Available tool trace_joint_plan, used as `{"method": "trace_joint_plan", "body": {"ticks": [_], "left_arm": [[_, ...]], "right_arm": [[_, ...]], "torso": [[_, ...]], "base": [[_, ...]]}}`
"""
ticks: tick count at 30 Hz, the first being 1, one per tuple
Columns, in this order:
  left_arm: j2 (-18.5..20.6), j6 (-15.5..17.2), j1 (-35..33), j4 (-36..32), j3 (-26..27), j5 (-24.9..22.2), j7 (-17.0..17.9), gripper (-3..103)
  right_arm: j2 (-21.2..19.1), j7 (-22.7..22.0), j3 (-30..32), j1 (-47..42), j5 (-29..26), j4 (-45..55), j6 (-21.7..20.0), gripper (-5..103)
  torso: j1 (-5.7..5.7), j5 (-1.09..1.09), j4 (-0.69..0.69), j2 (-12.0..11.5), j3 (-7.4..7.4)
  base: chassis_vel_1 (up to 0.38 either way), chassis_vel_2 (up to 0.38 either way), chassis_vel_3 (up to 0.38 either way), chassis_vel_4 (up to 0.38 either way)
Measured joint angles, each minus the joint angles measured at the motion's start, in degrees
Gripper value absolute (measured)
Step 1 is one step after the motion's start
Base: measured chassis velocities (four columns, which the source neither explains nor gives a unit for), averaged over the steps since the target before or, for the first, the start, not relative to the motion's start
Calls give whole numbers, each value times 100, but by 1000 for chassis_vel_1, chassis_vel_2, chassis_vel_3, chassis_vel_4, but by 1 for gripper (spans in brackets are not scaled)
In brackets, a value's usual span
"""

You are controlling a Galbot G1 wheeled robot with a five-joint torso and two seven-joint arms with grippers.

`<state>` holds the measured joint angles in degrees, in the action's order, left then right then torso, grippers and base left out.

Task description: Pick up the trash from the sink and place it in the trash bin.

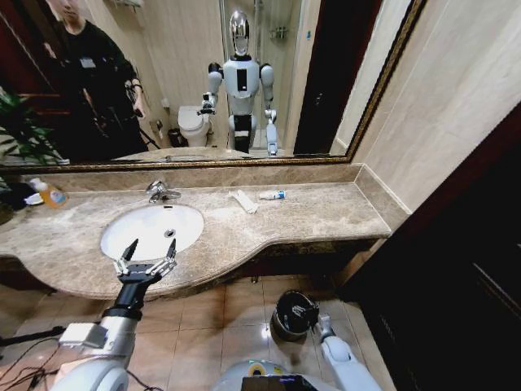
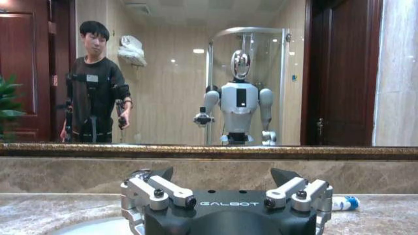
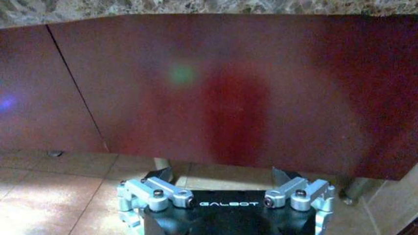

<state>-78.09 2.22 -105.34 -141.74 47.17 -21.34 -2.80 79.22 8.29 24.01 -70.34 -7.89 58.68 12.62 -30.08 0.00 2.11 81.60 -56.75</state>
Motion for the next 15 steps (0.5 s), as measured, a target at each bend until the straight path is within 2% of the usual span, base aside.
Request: {"method": "trace_joint_plan", "body": {"ticks": [15], "left_arm": [[0, 0, 0, 0, 0, 0, 0, 100]], "right_arm": [[-110, -165, 29, -212, -44, 374, 38, 100]], "torso": [[0, 0, 0, 0, 0]], "base": [[0, 0, 0, 0]]}}
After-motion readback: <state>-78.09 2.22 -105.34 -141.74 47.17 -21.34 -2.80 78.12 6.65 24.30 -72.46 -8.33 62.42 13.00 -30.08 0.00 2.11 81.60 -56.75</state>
